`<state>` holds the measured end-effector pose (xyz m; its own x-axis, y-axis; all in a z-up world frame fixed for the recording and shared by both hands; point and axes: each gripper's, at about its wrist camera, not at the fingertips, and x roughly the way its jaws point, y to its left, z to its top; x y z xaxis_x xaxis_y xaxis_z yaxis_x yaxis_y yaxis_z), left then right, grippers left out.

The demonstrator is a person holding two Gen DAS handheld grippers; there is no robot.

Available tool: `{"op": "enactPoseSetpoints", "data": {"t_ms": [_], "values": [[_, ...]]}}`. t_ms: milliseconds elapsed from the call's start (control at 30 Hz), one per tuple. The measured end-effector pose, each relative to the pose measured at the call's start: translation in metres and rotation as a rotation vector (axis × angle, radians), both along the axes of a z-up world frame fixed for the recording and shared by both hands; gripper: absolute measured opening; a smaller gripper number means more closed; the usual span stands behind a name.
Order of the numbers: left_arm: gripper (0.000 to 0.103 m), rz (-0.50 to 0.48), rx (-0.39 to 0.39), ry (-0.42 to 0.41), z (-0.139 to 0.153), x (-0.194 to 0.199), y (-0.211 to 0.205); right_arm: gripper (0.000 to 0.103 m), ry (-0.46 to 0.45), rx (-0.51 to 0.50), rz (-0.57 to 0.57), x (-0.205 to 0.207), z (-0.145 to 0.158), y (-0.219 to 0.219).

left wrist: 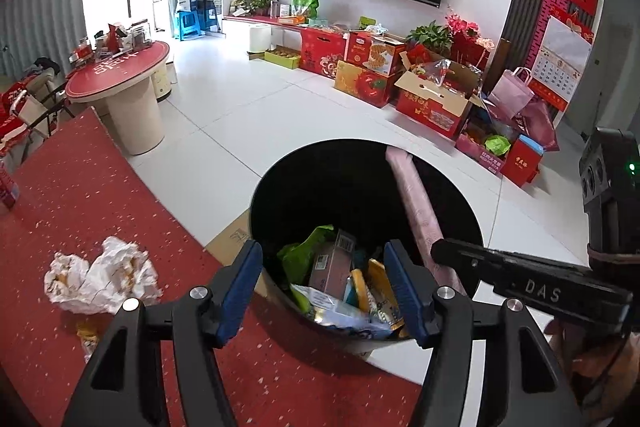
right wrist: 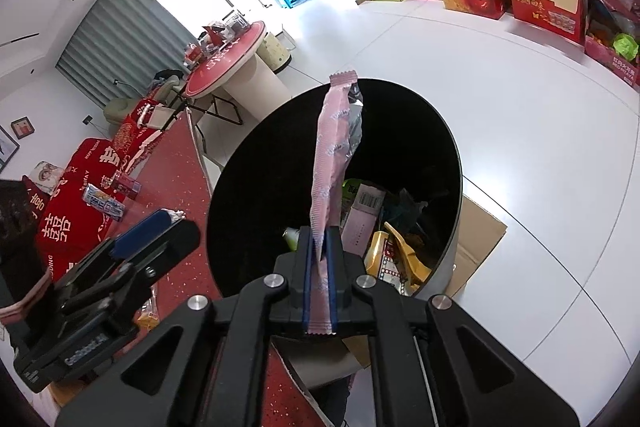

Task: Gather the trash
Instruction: 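Open both tools to drop the bag and pink strip into the bin, then move both tools back to the table toward the clear wrapper and crumpled paper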

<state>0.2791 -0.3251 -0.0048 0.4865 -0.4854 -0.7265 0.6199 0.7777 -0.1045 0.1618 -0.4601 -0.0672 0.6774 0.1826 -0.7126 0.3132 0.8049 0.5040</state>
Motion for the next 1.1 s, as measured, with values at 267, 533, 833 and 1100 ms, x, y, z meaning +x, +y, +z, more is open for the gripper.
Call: {"op": "enactPoseSetpoints", "data": {"t_ms": [267, 533, 833, 1100], "values": [[0.103, 0.047, -0.016, -0.010, 0.008, -0.008, 0.033, 0.050, -0.012, -0.020, 0.002, -0.006, 0.010, 0.010], [0.103, 0.083, -0.032, -0.035, 0.017, -0.018, 0.075, 0.067, -0.040, -0.026, 0.014, -0.015, 0.025, 0.030], [0.103, 0.165, -0.059, -0.031, 0.015, -0.028, 0.139, 0.087, -0.073, -0.044, 0.049, -0.021, 0.041, 0.063], [0.103, 0.296, -0.066, -0.051, 0.004, -0.031, 0.205, 0.100, -0.093, -0.074, 0.100, -0.022, 0.047, 0.097]]}}
